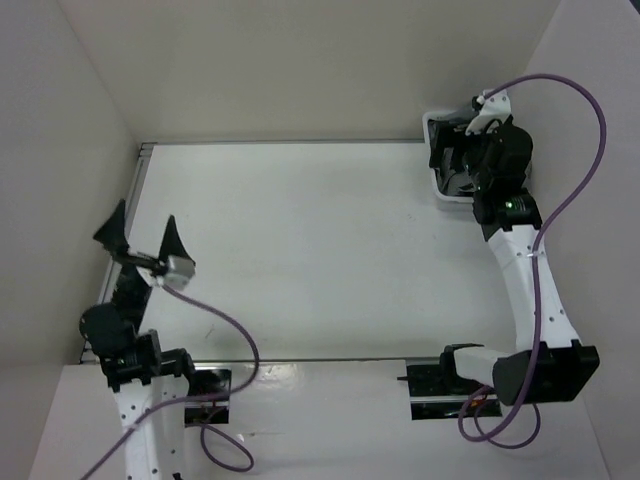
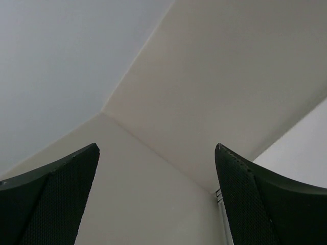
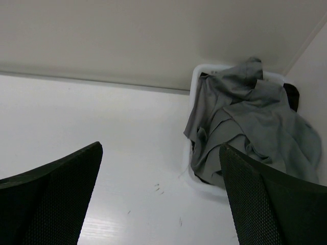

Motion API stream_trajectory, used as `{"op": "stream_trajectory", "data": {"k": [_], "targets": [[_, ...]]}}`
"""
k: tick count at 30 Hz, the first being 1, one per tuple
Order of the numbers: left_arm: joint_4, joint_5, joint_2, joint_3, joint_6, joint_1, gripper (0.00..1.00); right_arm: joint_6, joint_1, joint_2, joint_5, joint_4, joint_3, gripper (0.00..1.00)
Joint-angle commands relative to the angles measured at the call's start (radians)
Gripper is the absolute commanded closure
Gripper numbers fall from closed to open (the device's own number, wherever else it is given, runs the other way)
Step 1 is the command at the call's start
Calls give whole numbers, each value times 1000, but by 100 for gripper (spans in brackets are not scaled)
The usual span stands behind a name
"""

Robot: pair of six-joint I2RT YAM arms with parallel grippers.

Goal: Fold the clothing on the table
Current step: Grab the skirt from the pile

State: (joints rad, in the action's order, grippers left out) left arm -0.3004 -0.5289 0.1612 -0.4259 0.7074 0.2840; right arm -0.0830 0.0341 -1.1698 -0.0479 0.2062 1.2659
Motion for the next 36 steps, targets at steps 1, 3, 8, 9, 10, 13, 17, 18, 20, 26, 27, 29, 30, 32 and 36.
{"op": "stream_trajectory", "data": {"k": [1,3,8,9,10,13,17,18,20,26,27,29,30,32,36], "targets": [[-42,280,272,-208,-303,-2,1,5,-2,-98,28,48,127,1],[117,476,522,-504,-438,-2,1,-4,-2,-146,28,102,209,1],[509,544,914,-1012,-479,-31,1,-26,-22,-318,28,271,458,1],[526,561,937,-1068,-494,-58,1,-26,-22,-342,28,345,496,1],[556,581,978,-1080,-494,-74,1,-26,-34,-388,28,384,565,1],[670,664,1085,-1134,-493,-106,1,-66,-60,-461,28,531,688,1],[760,785,1176,-1072,-477,-146,1,-129,-102,-410,54,494,633,1],[761,805,1176,-1032,-488,-146,1,-141,-112,-387,37,443,566,1],[718,816,1157,-897,-488,-146,1,-141,-123,-311,28,385,485,1],[506,945,1118,-827,-305,-146,1,-199,-112,-249,54,319,281,1],[444,945,1118,-827,-249,-146,1,-199,-112,-237,54,308,258,1],[382,960,1118,-838,-134,-146,1,-222,-112,-226,45,267,195,1],[367,960,1118,-862,-117,-160,1,-222,-112,-217,30,256,179,1],[415,939,1118,-907,-44,-202,1,-235,-112,-217,29,234,156,1],[399,983,1040,-922,177,-331,1,-244,-112,-226,20,197,147,1]]}}
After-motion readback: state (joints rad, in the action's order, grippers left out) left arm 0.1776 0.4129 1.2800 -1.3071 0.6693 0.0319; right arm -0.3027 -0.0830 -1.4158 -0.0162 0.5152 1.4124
